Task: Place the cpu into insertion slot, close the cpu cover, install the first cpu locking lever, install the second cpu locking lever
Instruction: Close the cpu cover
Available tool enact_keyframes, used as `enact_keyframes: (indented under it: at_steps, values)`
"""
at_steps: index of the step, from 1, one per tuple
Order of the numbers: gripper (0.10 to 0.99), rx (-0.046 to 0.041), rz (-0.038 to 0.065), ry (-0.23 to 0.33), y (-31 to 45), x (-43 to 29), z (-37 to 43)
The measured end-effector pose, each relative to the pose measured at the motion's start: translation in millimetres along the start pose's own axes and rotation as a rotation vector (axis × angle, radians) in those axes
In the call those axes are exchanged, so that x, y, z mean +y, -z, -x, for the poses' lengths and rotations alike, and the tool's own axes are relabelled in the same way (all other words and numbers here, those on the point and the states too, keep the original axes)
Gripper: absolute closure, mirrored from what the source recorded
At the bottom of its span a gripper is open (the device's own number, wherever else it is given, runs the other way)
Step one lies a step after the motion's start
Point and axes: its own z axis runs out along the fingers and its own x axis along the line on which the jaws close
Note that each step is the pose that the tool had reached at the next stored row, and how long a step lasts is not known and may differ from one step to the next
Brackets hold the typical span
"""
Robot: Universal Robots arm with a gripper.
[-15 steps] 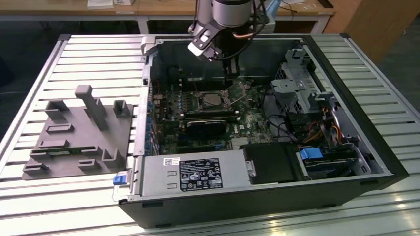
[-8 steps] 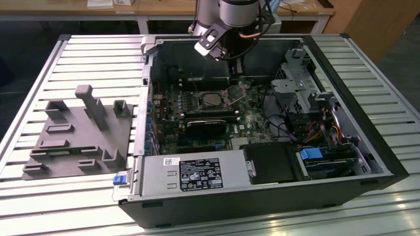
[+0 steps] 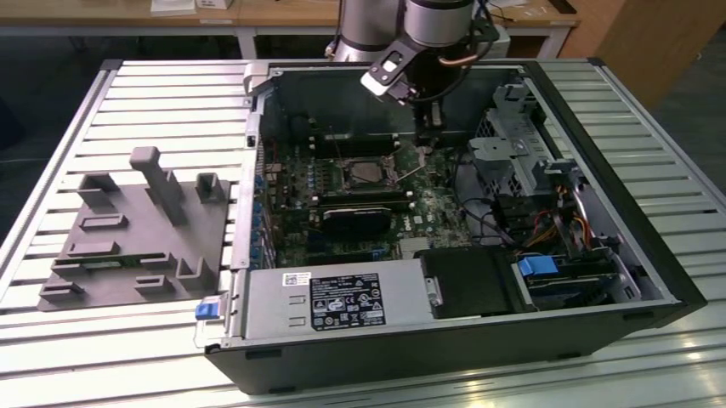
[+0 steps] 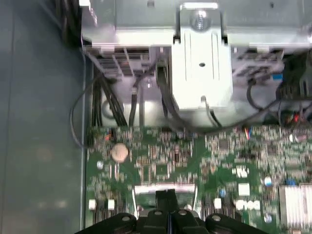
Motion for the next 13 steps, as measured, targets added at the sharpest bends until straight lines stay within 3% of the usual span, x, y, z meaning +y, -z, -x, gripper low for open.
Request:
enact_keyframes:
  at_steps: [5,13]
  values:
    - [0.984,-0.0001,-0.002,0.0,-2.2,20.0,-0.6]
    - [0.984,-0.0006,-0.015,0.0,-15.4,25.1,-0.8]
